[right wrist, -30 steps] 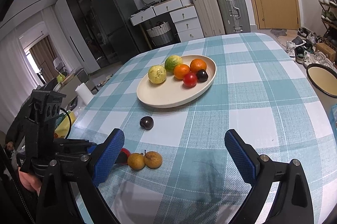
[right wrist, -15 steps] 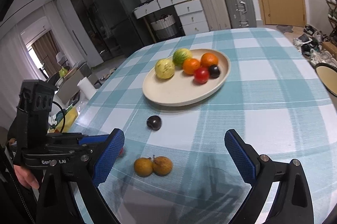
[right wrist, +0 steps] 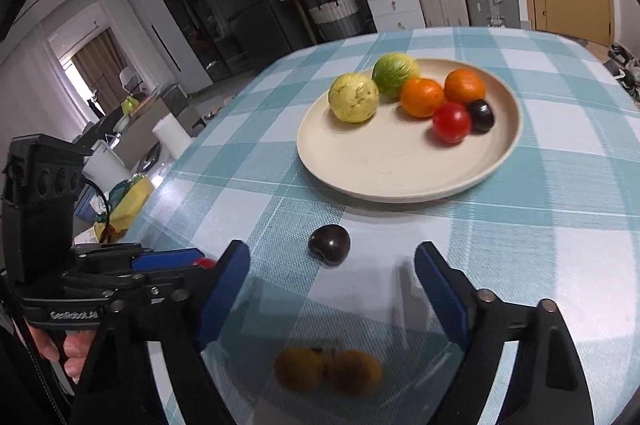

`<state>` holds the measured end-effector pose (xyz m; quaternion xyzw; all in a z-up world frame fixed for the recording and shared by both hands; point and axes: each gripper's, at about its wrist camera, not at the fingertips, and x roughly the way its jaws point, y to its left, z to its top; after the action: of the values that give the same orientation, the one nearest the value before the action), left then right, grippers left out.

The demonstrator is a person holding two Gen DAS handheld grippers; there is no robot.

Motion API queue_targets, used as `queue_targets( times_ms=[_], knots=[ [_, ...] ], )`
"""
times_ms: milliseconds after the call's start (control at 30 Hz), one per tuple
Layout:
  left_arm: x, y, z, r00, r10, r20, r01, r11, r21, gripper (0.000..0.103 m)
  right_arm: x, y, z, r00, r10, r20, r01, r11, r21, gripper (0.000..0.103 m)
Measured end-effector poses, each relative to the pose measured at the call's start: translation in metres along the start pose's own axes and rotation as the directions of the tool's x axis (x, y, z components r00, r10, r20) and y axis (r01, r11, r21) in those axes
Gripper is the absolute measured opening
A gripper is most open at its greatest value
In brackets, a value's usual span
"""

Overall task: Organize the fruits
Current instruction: 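Grasp the second red tomato with the left tool while the right tool grasps the other dark plum, then lower the tomato and plum onto the cream plate and open both tools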

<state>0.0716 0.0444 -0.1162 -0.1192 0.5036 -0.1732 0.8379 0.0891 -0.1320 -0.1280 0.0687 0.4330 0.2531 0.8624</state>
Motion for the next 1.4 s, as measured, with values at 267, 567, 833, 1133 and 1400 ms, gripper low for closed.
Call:
queue_targets(
  times_ms=[267, 567, 833, 1133, 1400],
  knots=[
    [0.003, 0.008, 0.005, 1.000, 0.011, -0.004, -0.011, 1.000, -0.015, 0.027, 0.018, 0.012, 0.004, 0.999, -0.027, -0.036, 0.025, 0.998, -0.063, 0.041],
    [-0.003, 0.008, 0.016, 1.000, 0.017, 0.017, -0.016, 1.000, -0.023, 0.027, 0.025, 0.008, 0.003, 0.998, -0.037, -0.054, 0.033, 0.997, -0.066, 0.026],
    [-0.011, -0.003, 0.040, 0.999, 0.008, 0.048, -0.008, 1.000, 0.002, 0.027, 0.000, 0.004, 0.007, 1.000, 0.003, 0.022, -0.002, 0.999, -0.051, 0.026],
    [0.002, -0.039, 0.084, 0.996, -0.036, 0.077, 0.033, 0.998, 0.048, 0.027, -0.035, -0.012, 0.034, 0.992, 0.025, 0.122, -0.021, 0.999, -0.033, 0.026],
    [0.039, -0.059, 0.122, 0.997, -0.039, 0.068, 0.036, 0.999, 0.039, 0.027, -0.042, -0.041, 0.066, 0.986, 0.031, 0.161, -0.032, 0.999, 0.002, 0.026]
  ],
)
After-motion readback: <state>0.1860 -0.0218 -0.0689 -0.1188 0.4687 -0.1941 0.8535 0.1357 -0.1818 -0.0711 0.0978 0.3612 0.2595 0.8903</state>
